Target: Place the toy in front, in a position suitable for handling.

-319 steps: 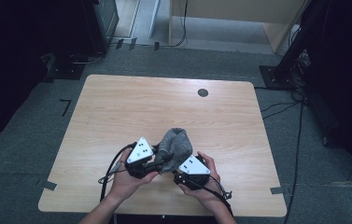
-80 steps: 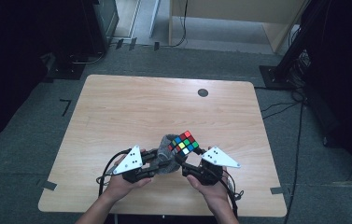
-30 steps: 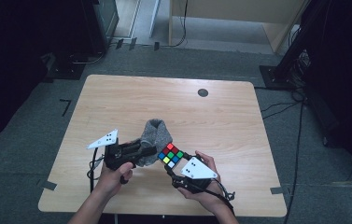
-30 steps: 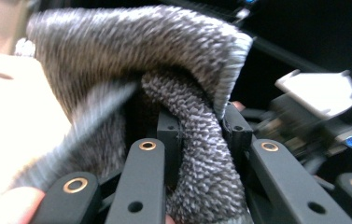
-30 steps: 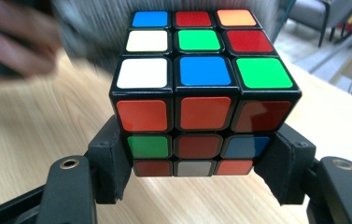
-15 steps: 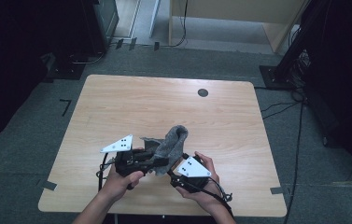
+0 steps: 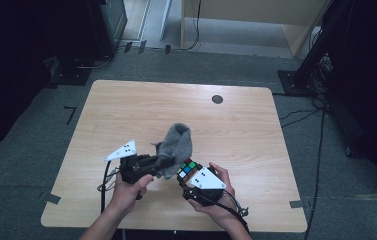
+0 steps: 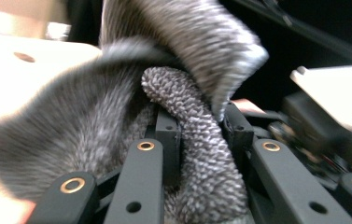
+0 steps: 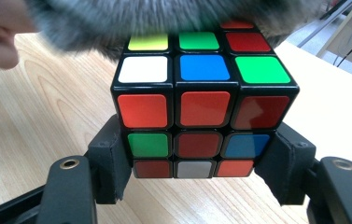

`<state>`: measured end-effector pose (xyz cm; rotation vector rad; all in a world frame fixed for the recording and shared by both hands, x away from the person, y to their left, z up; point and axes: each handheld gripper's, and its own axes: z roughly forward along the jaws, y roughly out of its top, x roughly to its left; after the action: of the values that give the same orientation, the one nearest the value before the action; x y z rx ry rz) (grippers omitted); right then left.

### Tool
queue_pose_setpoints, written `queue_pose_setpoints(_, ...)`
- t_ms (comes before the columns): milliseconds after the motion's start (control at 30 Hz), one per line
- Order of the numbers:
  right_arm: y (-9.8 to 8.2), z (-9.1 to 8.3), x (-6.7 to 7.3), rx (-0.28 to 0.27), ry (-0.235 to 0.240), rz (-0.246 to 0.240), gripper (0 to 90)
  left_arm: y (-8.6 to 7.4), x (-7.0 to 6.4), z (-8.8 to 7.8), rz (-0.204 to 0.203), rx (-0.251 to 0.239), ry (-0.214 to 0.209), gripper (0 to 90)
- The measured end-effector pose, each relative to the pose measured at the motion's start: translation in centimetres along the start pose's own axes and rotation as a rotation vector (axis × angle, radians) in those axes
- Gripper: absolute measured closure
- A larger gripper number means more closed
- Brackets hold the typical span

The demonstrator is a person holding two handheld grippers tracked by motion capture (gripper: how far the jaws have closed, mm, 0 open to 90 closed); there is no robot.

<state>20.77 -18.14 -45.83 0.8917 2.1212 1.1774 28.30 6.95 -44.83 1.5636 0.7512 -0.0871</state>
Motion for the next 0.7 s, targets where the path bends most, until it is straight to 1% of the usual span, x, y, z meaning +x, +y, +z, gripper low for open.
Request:
queue_pose_setpoints(33,0.0,0.0,-0.1,-0.005,-0.001,0.003,34.7,-0.1,0.6,-0.2,-0.017,0.005,0.044,74.6)
queue_pose_setpoints(67,0.0,-0.1,-0.2,-0.011,-0.004,0.002,34.7,-0.3,1.1,-0.3,-0.036,0.011,0.071,74.5)
queue_pose_setpoints(100,0.0,-0.1,-0.2,-0.016,-0.006,0.007,34.7,-0.5,1.5,-0.2,-0.043,0.024,0.092,74.2)
queue_pose_setpoints(133,0.1,-0.2,-0.3,-0.022,-0.01,0.01,34.7,-0.7,1.8,0.0,-0.049,0.041,0.104,73.7)
queue_pose_setpoints(167,0.1,-0.3,-0.4,-0.026,-0.015,0.013,34.7,-0.9,1.9,0.4,-0.056,0.062,0.106,72.4)
queue_pose_setpoints(200,0.1,-0.4,-0.5,-0.027,-0.02,0.016,34.7,-1.1,1.9,0.9,-0.052,0.079,0.108,70.1)
queue_pose_setpoints(267,0.1,-0.4,-0.7,-0.029,-0.032,0.02,34.7,-1.3,1.6,1.9,-0.033,0.112,0.127,60.4)
queue_pose_setpoints(300,0.1,-0.5,-0.8,-0.028,-0.043,0.028,34.6,-1.3,1.5,2.1,-0.026,0.122,0.139,52.6)
queue_pose_setpoints(333,0.1,-0.5,-0.9,-0.029,-0.048,0.034,34.7,-1.2,1.3,2.3,-0.018,0.133,0.161,44.7)
queue_pose_setpoints(367,0.0,-0.5,-1.0,-0.032,-0.05,0.034,34.7,-1.0,1.3,2.2,-0.023,0.14,0.179,38.6)
queue_pose_setpoints(400,0.0,-0.6,-1.1,-0.029,-0.059,0.042,34.7,-0.9,1.3,2.0,-0.039,0.134,0.191,33.4)
queue_pose_setpoints(433,0.0,-0.6,-1.2,-0.034,-0.061,0.04,34.7,-0.6,1.4,1.6,-0.06,0.12,0.198,29.9)
queue_pose_setpoints(467,0.0,-0.7,-1.3,-0.035,-0.063,0.047,34.7,-0.3,1.5,1.1,-0.077,0.098,0.214,26.3)
queue_pose_setpoints(500,0.0,-0.7,-1.4,-0.035,-0.065,0.054,34.6,-0.1,1.6,0.8,-0.084,0.083,0.226,20.4)
queue_pose_setpoints(533,0.0,-0.8,-1.4,-0.035,-0.067,0.056,34.7,0.1,1.5,0.5,-0.089,0.064,0.234,17.1)
queue_pose_setpoints(567,0.0,-0.8,-1.4,-0.036,-0.069,0.058,34.7,0.4,1.3,0.1,-0.085,0.044,0.223,15.3)
queue_pose_setpoints(600,0.0,-0.8,-1.4,-0.037,-0.071,0.062,34.6,0.5,1.1,0.0,-0.077,0.038,0.214,14.0)
queue_pose_setpoints(633,0.0,-0.8,-1.4,-0.038,-0.072,0.062,34.6,0.7,0.8,0.0,-0.059,0.032,0.199,13.4)
queue_pose_setpoints(667,0.0,-0.7,-1.4,-0.037,-0.073,0.06,34.6,0.8,0.4,0.1,-0.039,0.032,0.18,13.3)
queue_pose_setpoints(700,0.0,-0.7,-1.3,-0.038,-0.073,0.056,34.6,0.8,0.0,0.3,-0.019,0.046,0.167,13.3)
